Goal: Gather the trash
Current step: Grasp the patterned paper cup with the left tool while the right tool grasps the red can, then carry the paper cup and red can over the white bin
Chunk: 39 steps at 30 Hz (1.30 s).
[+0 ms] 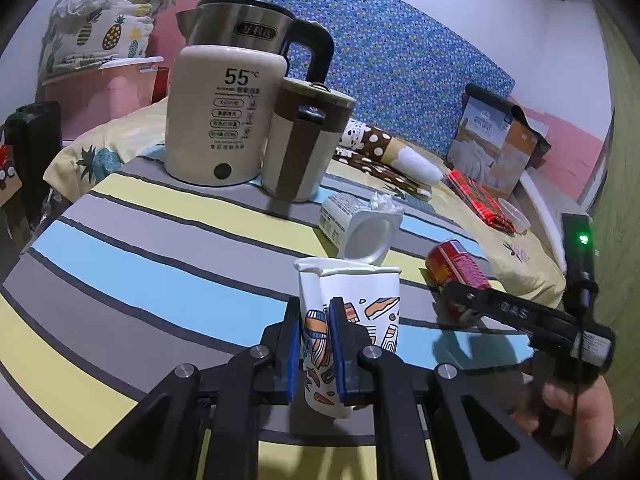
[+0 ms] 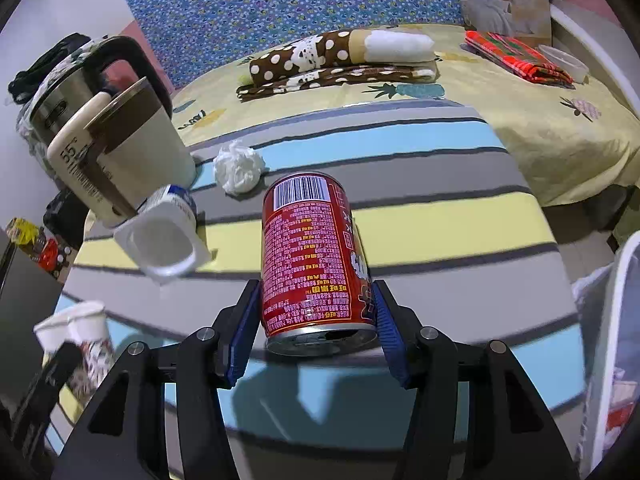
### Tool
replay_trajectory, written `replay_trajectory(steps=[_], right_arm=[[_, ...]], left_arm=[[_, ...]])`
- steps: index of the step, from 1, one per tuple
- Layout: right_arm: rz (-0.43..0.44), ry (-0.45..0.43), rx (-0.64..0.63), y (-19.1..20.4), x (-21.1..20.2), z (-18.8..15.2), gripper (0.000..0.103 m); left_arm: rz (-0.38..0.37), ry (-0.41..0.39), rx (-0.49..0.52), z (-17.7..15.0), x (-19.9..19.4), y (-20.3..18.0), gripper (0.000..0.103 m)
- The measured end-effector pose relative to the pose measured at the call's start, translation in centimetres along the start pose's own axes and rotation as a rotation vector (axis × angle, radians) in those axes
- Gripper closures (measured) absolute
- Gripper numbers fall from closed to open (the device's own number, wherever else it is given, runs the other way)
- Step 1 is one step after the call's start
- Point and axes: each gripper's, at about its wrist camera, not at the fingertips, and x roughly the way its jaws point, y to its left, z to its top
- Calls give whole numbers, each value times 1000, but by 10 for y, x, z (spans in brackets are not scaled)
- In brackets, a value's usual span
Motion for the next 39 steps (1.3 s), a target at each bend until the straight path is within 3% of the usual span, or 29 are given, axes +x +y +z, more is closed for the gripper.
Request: replay_trajectory(steps=[8, 22, 39], right_arm=[[36, 0, -57, -4, -28, -30, 47], [120, -33, -108, -26, -84, -64, 48], [164, -64, -68, -53, -117, -86, 48]], left_arm=[[-2, 6, 39, -6, -2, -14, 89], [-75, 38, 109, -35, -33, -61, 89], [-123, 84, 193, -63, -62, -122, 89]])
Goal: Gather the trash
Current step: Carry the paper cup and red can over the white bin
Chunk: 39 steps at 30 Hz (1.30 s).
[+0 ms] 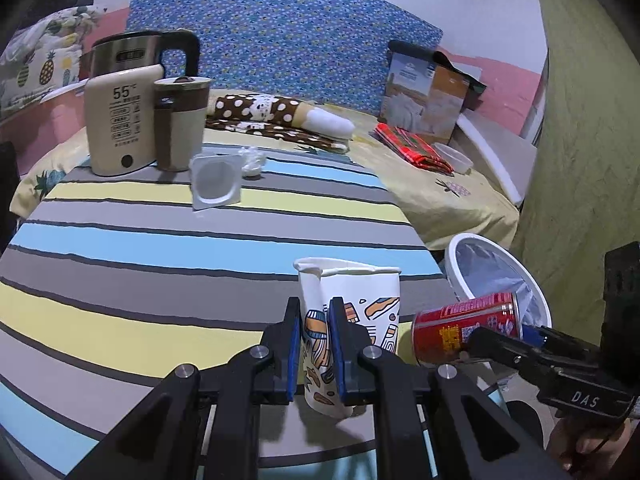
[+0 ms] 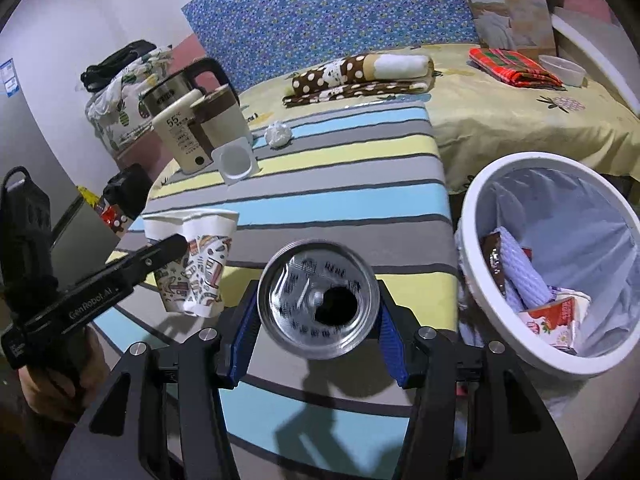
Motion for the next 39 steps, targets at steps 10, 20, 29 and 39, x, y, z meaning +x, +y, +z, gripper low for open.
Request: replay_trajectory(steps=[10, 20, 29, 39], right_arm=[[-5, -48, 31, -17, -12, 1, 48], [-28, -111, 65, -38, -33, 5, 48], [-109, -169, 136, -75, -57, 4, 48], [-190, -198, 208, -111, -70, 1, 48]], left_arm=[[-15, 11, 33, 3, 4, -23, 89], [-48, 10, 83, 16, 14, -54, 89], [-131, 9, 154, 30, 31, -106, 89], [-206, 35, 219, 34, 60, -159, 89]])
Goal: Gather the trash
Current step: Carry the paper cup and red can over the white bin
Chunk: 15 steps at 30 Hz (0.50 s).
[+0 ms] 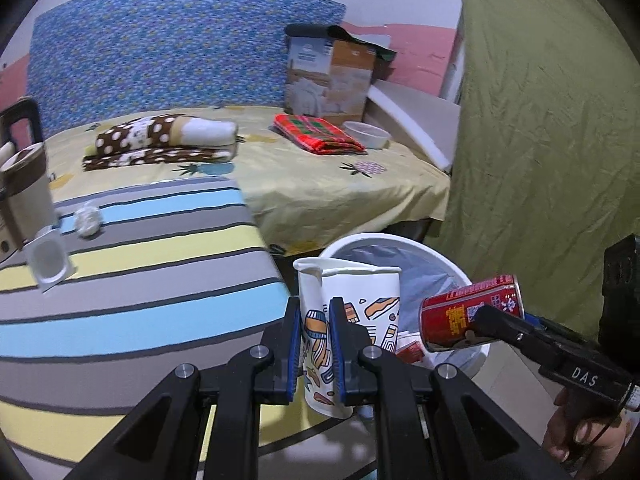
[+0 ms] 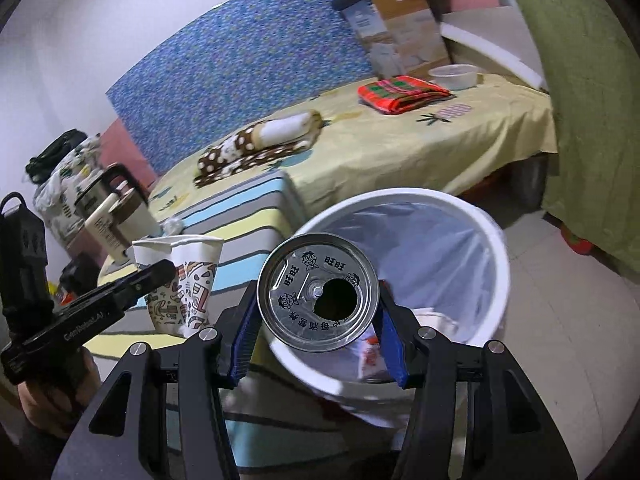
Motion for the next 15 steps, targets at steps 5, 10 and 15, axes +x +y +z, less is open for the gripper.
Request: replay_trajectory(steps=[5, 10, 15], right_arm=[[-30, 11, 19, -13, 4, -1, 48], [-57, 36, 28, -21, 9, -3, 48], [-67, 61, 34, -29, 11, -5, 48]], left_arm=[[-32, 18, 22, 4, 22, -17, 89], [-52, 47, 41, 2, 42, -29, 89], [-70, 83, 56, -3, 59, -35, 89]])
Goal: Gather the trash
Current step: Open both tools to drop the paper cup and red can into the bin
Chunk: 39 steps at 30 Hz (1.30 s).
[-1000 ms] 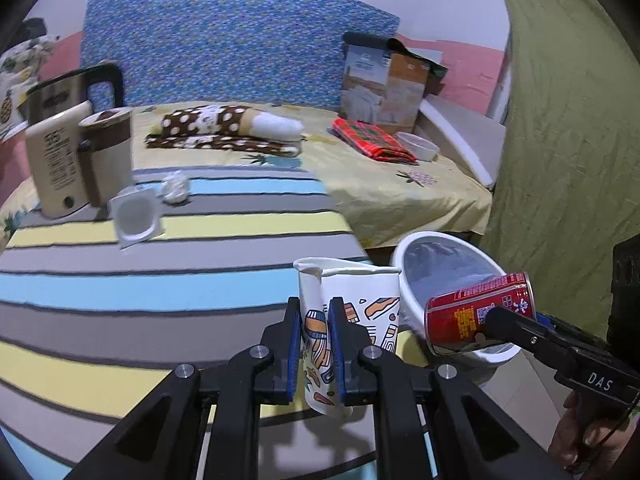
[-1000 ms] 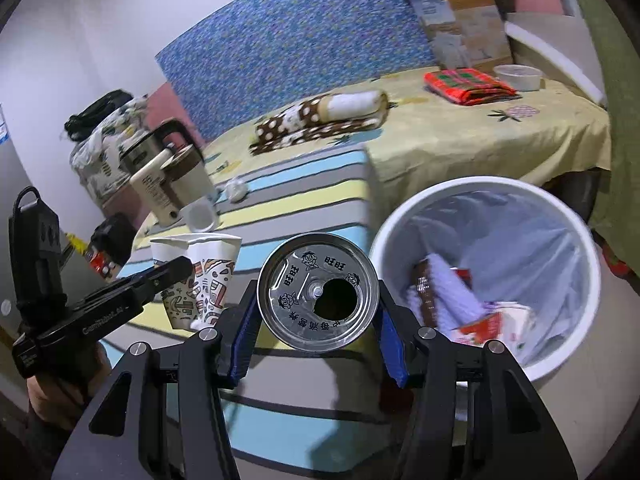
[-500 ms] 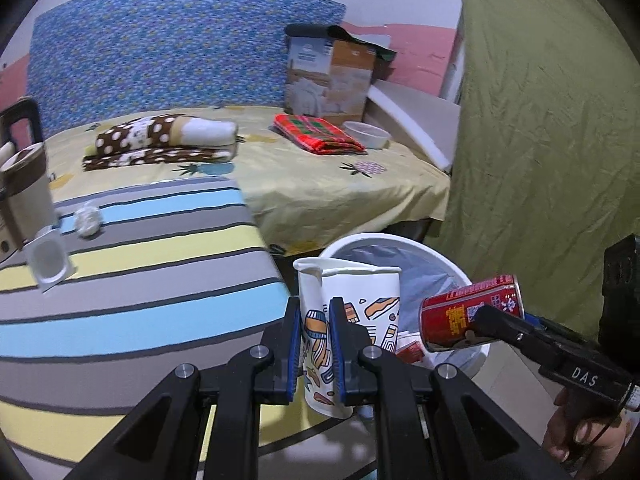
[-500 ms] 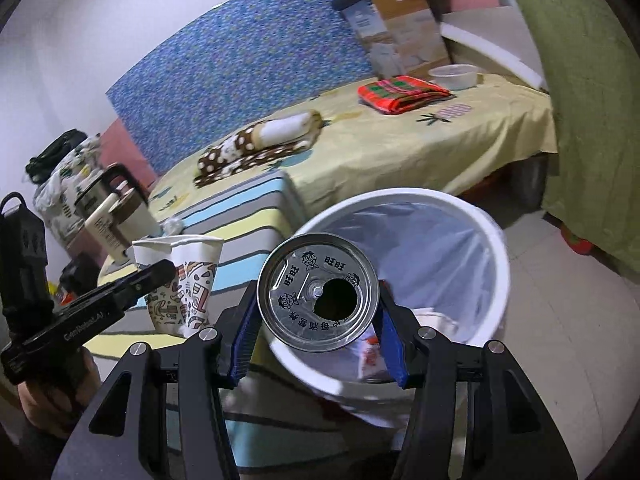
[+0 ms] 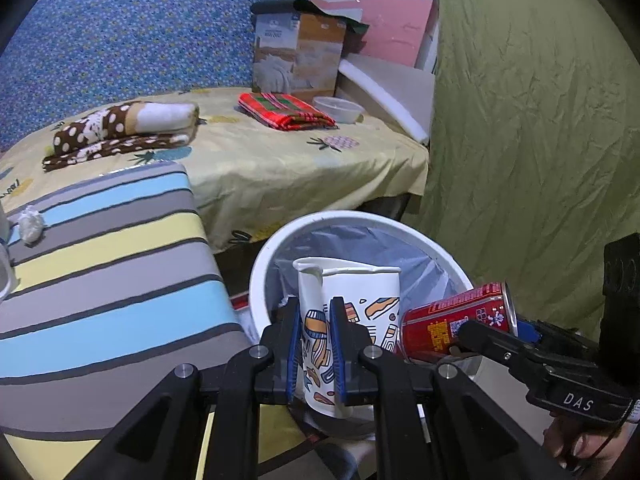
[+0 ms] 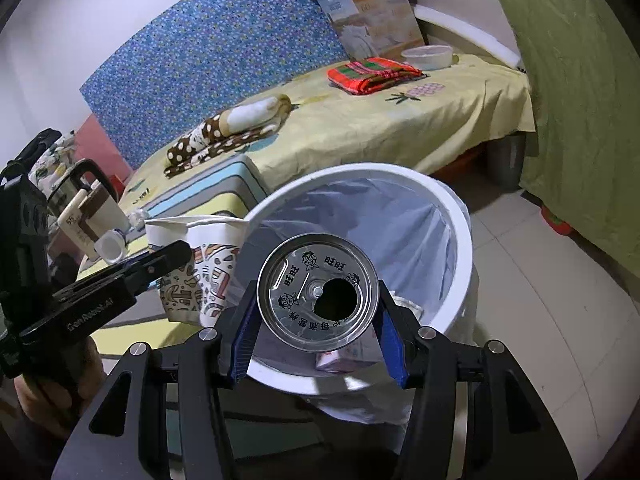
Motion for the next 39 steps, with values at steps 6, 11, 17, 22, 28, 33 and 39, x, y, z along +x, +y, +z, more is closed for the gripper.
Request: replay_trajectory(steps=[6, 11, 17, 22, 28, 33, 39], right_arm=[[-8, 35, 8, -6, 6, -2, 48], [-23, 31, 9, -7, 5, -2, 44], [-25, 1, 9, -6, -3, 0, 44], [-26, -25, 11, -3, -10, 2, 44], [-10, -58, 1, 7, -20, 4, 44], [24, -63, -30, 23, -23, 2, 44], [66, -62, -63, 38, -25, -1, 44]], left_arm=[[-26, 25, 2, -1, 12, -1, 88], [-44, 20, -8, -1, 12, 1, 73], [-36, -3, -17, -1, 0, 5, 72], [-15, -23, -34, -5, -15, 12, 72], [6, -51, -53, -13, -40, 20, 72], [25, -68, -68, -19, -60, 26, 72], [49, -87, -90, -30, -83, 37, 72]])
